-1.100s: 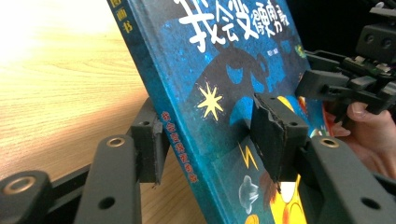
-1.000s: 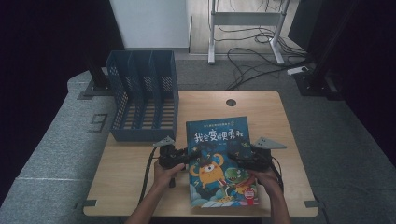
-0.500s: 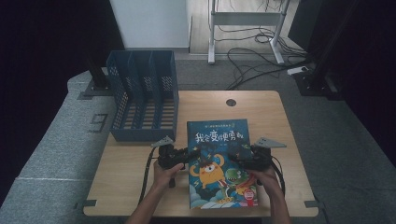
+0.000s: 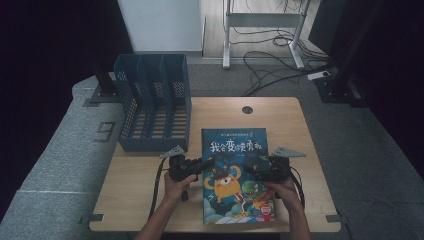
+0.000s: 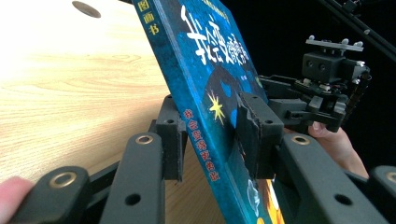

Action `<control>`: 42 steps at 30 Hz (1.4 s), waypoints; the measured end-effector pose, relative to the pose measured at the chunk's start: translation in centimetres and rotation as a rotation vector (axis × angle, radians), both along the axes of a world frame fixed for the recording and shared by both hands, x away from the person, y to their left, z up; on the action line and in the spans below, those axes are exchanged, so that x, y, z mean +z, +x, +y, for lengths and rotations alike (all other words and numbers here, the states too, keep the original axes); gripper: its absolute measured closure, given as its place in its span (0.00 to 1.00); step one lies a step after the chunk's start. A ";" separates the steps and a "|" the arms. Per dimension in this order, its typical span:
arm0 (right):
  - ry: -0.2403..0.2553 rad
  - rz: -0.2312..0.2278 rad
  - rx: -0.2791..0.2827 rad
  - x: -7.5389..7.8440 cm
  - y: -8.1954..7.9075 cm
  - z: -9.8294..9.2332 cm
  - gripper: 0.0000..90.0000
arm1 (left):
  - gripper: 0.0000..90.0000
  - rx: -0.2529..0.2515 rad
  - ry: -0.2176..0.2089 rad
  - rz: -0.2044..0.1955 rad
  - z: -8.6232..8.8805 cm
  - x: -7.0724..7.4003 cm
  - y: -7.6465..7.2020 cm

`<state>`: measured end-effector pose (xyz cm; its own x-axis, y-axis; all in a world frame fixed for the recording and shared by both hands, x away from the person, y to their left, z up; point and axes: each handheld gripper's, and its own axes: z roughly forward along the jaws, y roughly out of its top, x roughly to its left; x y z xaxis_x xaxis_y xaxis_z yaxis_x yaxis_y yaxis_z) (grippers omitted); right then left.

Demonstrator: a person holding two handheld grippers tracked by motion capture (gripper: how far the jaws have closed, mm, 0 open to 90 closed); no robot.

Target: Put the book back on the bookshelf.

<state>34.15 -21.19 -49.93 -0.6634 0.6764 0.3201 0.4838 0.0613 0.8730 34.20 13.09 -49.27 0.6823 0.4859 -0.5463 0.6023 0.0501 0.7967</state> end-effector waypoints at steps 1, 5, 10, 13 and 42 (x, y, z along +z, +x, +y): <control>-0.003 -0.003 -0.004 0.0 0.0 0.0 0.12 | 0.70 -0.001 0.007 -0.003 0.0 0.1 0.0; -0.015 -0.010 -0.022 0.1 -0.1 0.1 0.06 | 0.69 -0.008 0.020 -0.011 -0.1 0.3 0.0; -0.080 0.011 -0.128 -0.2 0.0 0.6 0.00 | 0.72 -0.023 0.043 -0.027 -0.3 0.6 -0.2; -0.069 0.027 -0.124 -0.4 0.2 0.6 0.00 | 0.73 -0.025 0.038 -0.021 -0.3 0.5 -0.1; -0.017 -0.011 -0.160 0.9 -0.4 0.7 0.08 | 0.81 -0.060 0.037 -0.087 -0.4 3.2 -1.1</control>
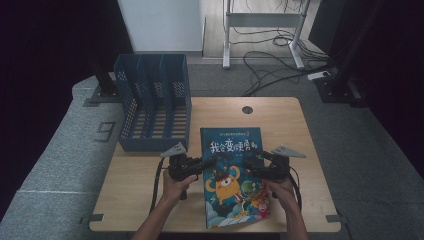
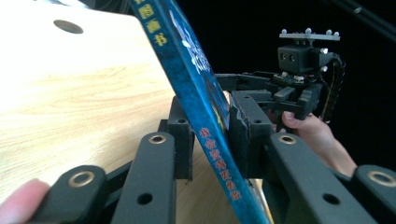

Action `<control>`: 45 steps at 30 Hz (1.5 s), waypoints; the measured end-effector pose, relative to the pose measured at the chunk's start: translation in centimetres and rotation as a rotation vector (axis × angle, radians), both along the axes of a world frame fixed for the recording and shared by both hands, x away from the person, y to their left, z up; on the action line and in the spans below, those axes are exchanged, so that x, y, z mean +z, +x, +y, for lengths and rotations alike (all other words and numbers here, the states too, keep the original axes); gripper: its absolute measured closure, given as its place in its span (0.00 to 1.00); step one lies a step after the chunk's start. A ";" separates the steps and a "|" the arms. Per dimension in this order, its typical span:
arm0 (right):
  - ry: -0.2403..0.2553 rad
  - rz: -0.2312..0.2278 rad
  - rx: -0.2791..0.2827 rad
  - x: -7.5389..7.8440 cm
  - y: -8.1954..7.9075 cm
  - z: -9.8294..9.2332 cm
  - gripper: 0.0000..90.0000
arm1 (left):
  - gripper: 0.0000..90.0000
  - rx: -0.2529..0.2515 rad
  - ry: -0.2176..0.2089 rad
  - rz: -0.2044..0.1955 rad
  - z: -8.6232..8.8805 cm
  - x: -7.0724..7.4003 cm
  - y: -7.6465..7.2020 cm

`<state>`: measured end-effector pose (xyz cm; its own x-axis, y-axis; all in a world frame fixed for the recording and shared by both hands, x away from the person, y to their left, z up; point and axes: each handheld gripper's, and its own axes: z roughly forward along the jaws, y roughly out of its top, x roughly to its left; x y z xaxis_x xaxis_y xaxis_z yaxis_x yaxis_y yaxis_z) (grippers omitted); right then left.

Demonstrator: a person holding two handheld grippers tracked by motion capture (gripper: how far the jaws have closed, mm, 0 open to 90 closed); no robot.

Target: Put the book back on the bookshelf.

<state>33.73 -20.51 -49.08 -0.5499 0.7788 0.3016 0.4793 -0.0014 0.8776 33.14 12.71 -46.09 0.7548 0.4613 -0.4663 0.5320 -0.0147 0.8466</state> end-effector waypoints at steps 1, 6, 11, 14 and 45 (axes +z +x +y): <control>-0.003 -0.016 -0.002 0.2 -0.1 0.0 0.08 | 0.81 -0.003 -0.005 -0.006 0.0 0.2 -0.1; -0.003 -0.089 -0.013 1.2 -0.9 -0.2 0.11 | 0.83 -0.019 -0.001 -0.066 0.0 1.4 -0.7; 0.009 -0.126 -0.017 1.6 -1.3 -0.3 0.12 | 0.83 -0.020 0.007 -0.092 0.0 1.7 -1.1; 0.009 -0.127 -0.020 1.6 -1.3 -0.2 0.13 | 0.83 -0.021 0.004 -0.089 0.0 1.6 -1.0; -0.001 -0.289 -0.061 4.5 -3.7 -0.3 0.20 | 0.85 -0.055 -0.028 -0.208 0.0 3.0 -1.7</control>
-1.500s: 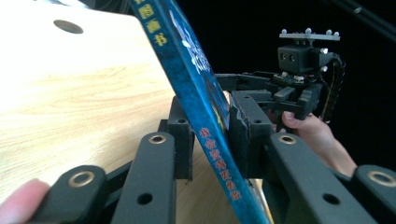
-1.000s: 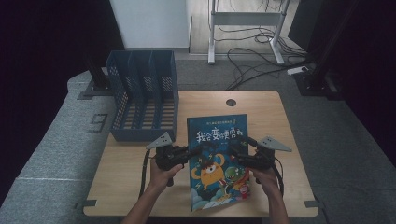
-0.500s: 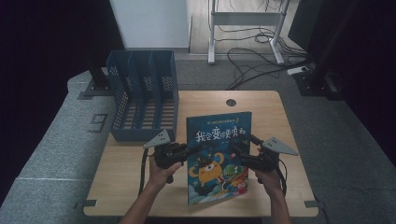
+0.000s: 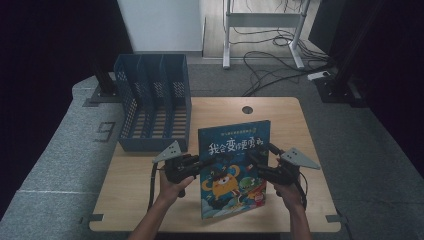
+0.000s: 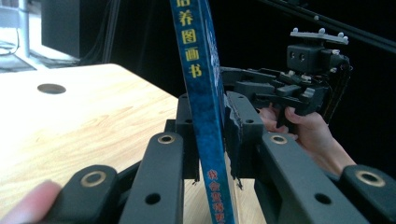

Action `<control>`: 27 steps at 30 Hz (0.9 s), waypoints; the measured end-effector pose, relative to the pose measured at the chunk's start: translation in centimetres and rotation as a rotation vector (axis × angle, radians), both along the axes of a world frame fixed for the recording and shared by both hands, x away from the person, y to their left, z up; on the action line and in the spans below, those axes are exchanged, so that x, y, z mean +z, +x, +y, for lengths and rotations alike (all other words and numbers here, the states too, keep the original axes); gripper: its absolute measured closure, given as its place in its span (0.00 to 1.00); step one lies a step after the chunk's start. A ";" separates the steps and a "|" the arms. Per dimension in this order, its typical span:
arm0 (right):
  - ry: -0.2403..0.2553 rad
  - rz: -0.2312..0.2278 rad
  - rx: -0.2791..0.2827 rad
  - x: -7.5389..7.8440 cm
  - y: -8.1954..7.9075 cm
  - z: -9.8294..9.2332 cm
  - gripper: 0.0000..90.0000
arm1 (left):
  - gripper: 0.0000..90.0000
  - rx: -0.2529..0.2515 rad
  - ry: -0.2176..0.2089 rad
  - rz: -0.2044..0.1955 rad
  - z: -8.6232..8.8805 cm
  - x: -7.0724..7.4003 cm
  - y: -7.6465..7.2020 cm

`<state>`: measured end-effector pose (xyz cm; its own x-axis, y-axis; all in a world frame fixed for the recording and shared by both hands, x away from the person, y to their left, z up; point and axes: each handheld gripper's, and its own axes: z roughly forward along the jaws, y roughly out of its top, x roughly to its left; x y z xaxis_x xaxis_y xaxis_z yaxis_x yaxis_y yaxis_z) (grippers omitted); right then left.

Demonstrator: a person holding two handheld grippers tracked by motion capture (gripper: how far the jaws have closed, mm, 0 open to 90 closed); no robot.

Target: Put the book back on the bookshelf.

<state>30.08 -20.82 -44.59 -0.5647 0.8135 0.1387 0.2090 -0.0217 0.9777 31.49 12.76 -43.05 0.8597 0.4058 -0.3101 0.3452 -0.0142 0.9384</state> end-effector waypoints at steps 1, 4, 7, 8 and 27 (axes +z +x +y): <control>0.008 -0.004 -0.001 0.1 -0.1 -0.2 0.21 | 0.85 -0.001 -0.003 -0.001 -0.1 0.0 0.0; 0.021 -0.014 0.005 0.0 -0.2 -0.6 0.24 | 0.85 -0.003 -0.009 0.009 -0.2 0.0 0.2; 0.034 -0.015 0.015 0.0 -0.1 -0.8 0.26 | 0.84 0.001 0.000 0.005 -0.1 0.0 0.2; 0.035 -0.016 0.018 0.0 -0.1 -0.8 0.26 | 0.84 0.002 0.007 0.003 -0.1 -0.1 0.2; -0.014 -0.060 0.105 0.0 -0.6 1.0 0.32 | 0.84 -0.023 0.048 0.016 -0.7 0.0 0.0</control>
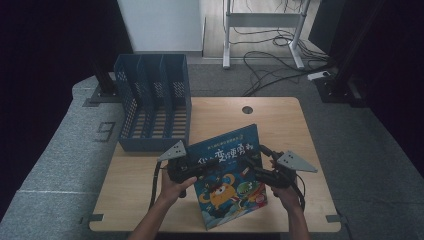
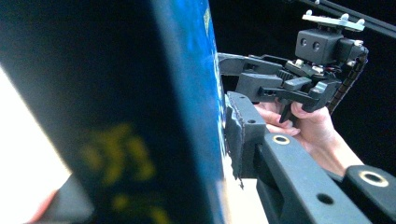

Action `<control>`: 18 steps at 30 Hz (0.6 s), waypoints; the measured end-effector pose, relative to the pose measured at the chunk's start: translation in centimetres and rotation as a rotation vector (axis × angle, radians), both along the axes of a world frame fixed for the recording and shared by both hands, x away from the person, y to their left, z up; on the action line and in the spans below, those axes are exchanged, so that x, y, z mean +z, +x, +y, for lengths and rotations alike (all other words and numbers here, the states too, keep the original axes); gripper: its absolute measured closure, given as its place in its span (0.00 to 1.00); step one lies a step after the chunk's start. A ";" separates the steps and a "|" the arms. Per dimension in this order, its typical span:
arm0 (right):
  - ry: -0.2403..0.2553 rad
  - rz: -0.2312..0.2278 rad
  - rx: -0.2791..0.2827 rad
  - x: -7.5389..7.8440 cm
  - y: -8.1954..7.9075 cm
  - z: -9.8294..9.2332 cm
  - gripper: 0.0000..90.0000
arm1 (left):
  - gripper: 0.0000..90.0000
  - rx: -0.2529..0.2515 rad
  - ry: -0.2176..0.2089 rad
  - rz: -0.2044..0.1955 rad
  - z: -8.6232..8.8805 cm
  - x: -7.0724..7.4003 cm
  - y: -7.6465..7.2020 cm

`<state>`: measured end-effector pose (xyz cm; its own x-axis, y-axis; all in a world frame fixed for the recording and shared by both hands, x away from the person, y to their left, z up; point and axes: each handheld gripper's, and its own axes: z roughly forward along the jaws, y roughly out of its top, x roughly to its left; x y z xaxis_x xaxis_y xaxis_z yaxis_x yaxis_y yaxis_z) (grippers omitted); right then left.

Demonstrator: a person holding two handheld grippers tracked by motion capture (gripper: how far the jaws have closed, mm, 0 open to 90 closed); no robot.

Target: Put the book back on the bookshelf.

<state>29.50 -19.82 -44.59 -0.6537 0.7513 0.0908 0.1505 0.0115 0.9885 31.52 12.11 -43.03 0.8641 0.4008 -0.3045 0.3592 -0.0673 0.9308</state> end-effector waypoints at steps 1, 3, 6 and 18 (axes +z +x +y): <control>0.001 -0.004 -0.003 0.1 -0.1 0.0 0.32 | 0.84 -0.001 -0.002 -0.008 -0.1 0.1 -0.1; 0.006 -0.016 -0.010 0.3 -0.2 0.0 0.32 | 0.85 -0.004 -0.002 -0.035 -0.5 0.4 -0.4; 0.008 -0.045 -0.044 0.9 -0.7 -0.2 0.32 | 0.87 -0.024 0.013 -0.089 -1.3 1.3 -0.9; 0.086 -0.090 -0.045 1.4 -1.2 -1.3 0.36 | 0.88 -0.029 0.010 -0.094 -1.7 2.0 -1.0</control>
<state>28.29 -21.15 -43.17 -0.6278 0.7721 0.0988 0.0600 -0.0785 0.9951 30.47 10.38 -41.08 0.9001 0.3776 -0.2171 0.2676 -0.0861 0.9597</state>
